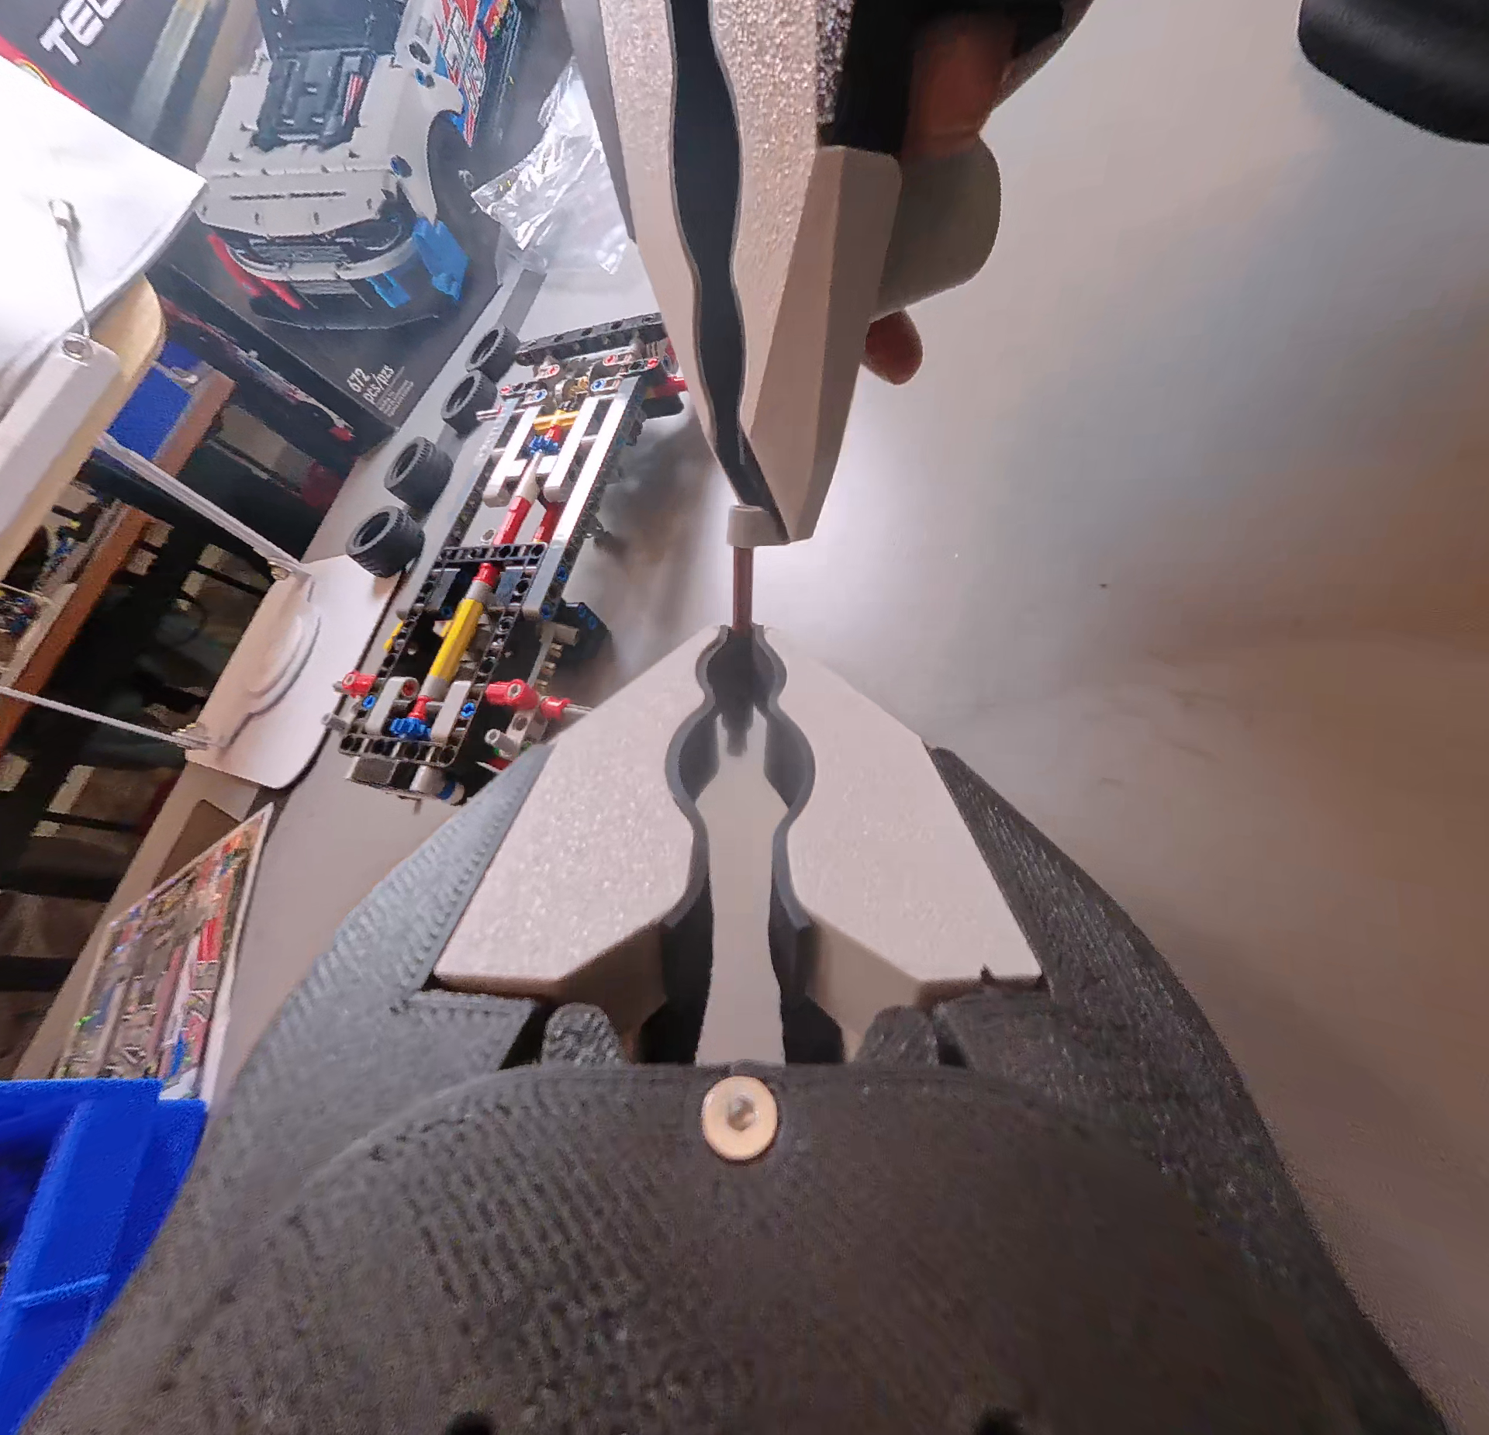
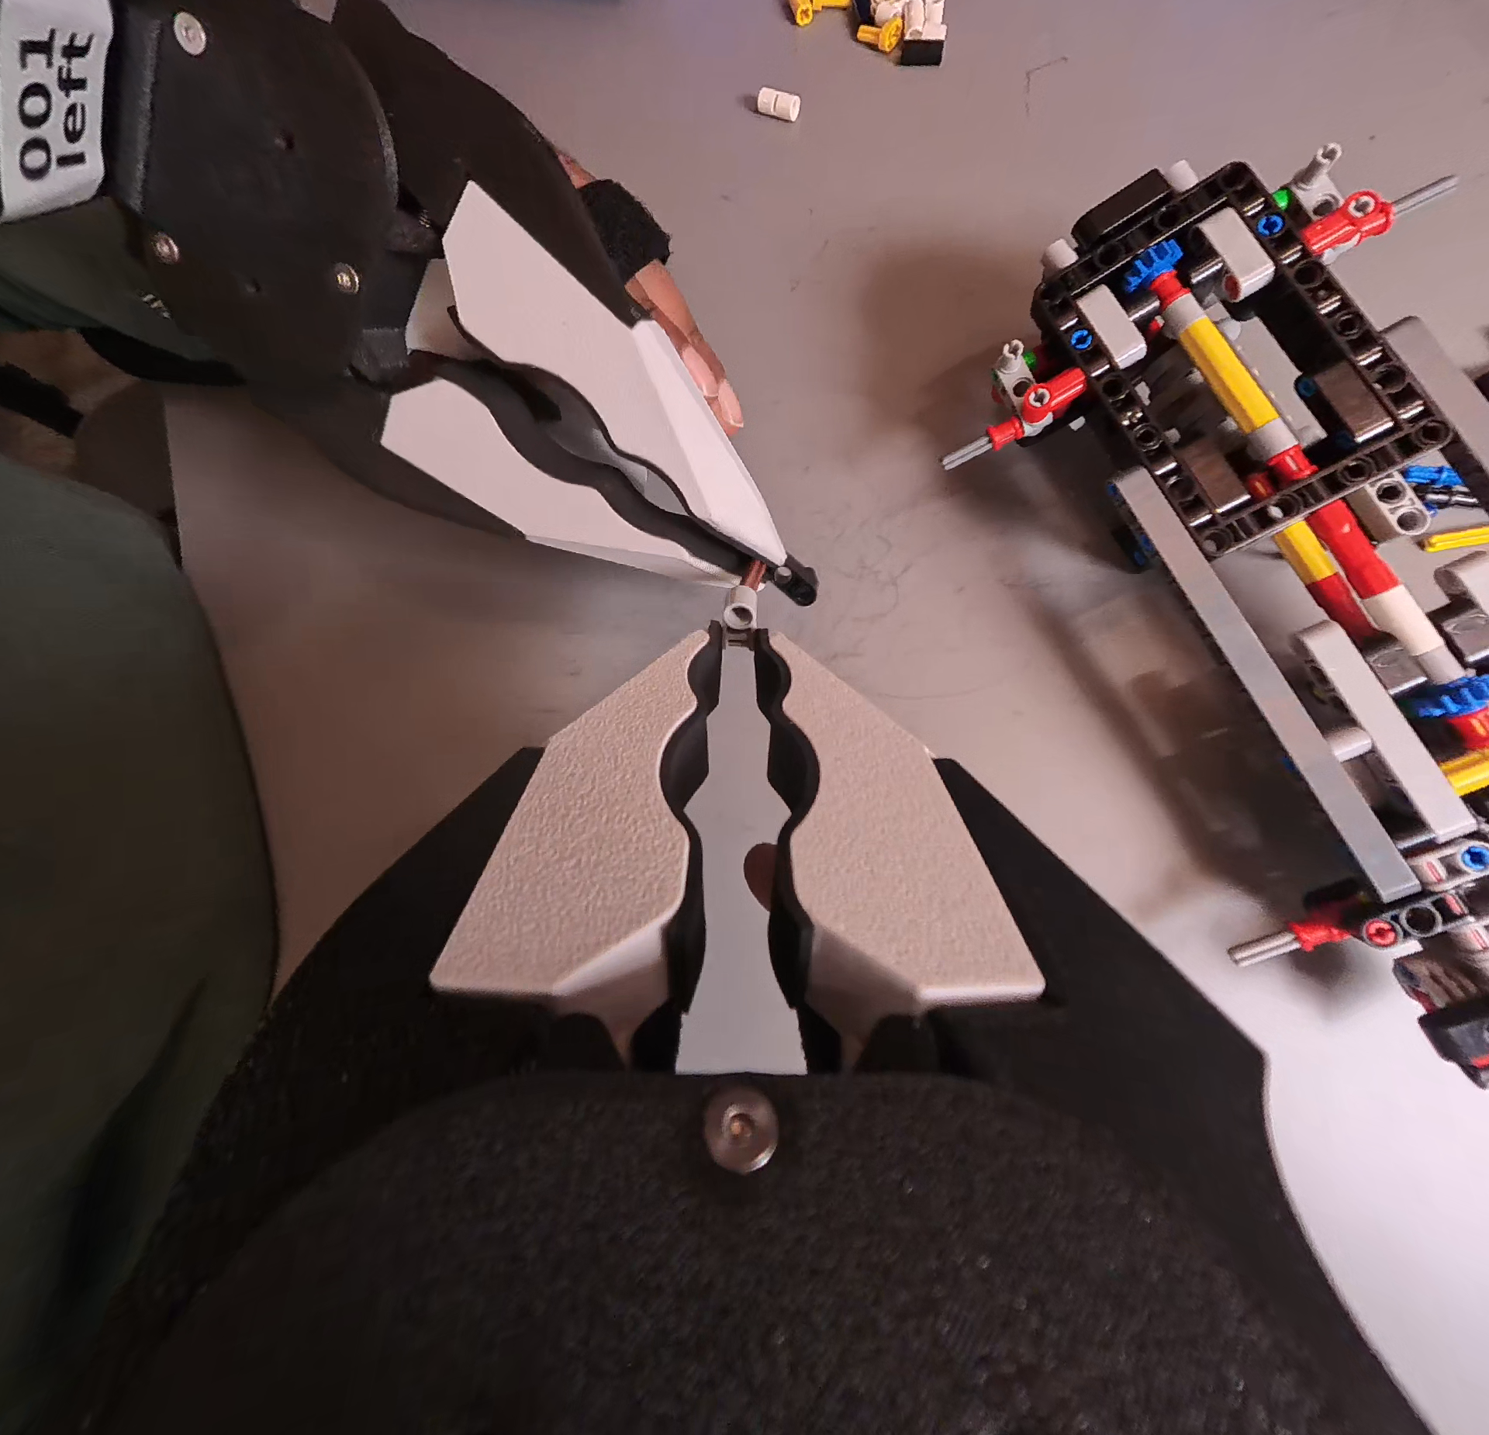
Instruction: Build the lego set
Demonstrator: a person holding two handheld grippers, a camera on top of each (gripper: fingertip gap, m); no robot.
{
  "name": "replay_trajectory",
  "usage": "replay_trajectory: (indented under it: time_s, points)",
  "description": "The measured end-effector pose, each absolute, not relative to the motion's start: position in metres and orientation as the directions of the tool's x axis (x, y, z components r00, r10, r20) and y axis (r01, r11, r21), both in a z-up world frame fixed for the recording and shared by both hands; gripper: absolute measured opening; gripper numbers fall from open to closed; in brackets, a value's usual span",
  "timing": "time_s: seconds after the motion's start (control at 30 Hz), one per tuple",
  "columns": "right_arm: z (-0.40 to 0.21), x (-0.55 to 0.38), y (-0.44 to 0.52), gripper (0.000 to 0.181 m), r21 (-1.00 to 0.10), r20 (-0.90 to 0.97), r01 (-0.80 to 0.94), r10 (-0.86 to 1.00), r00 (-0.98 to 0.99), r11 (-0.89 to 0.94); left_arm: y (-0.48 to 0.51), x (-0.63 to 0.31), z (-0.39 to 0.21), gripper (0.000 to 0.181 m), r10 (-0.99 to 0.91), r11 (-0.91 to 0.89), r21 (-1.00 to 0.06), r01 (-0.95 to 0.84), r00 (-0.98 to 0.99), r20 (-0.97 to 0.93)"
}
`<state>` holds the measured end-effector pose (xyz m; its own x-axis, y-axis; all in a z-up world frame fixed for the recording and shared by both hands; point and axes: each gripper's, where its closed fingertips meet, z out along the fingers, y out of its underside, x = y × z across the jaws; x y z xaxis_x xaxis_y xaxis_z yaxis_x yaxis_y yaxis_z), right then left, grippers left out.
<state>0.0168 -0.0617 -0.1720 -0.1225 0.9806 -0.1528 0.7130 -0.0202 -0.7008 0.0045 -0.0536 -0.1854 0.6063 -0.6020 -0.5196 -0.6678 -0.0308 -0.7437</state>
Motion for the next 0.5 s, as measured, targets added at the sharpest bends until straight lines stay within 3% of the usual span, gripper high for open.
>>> replay_trajectory:
  time_s: [0.03, 0.37, 0.5]
  points:
    - [-0.171, 0.016, -0.062, 0.004, -0.704, -0.149, 0.71, 0.982, -0.12, -0.02, -0.054, 0.004, -0.185, 0.002, -0.593, -0.021, -0.734, -0.678, 0.6, -0.537]
    - [-0.162, 0.015, -0.057, 0.014, -0.781, -0.066, 0.623, 0.985, -0.161, 0.049, -0.052, 0.004, -0.177, 0.002, -0.591, -0.025, -0.769, -0.638, 0.63, -0.503]
    - [-0.157, 0.011, -0.056, 0.008, -0.811, -0.067, 0.584, 0.986, -0.156, 0.038, -0.052, 0.003, -0.179, 0.002, -0.597, -0.032, -0.767, -0.641, 0.628, -0.5]
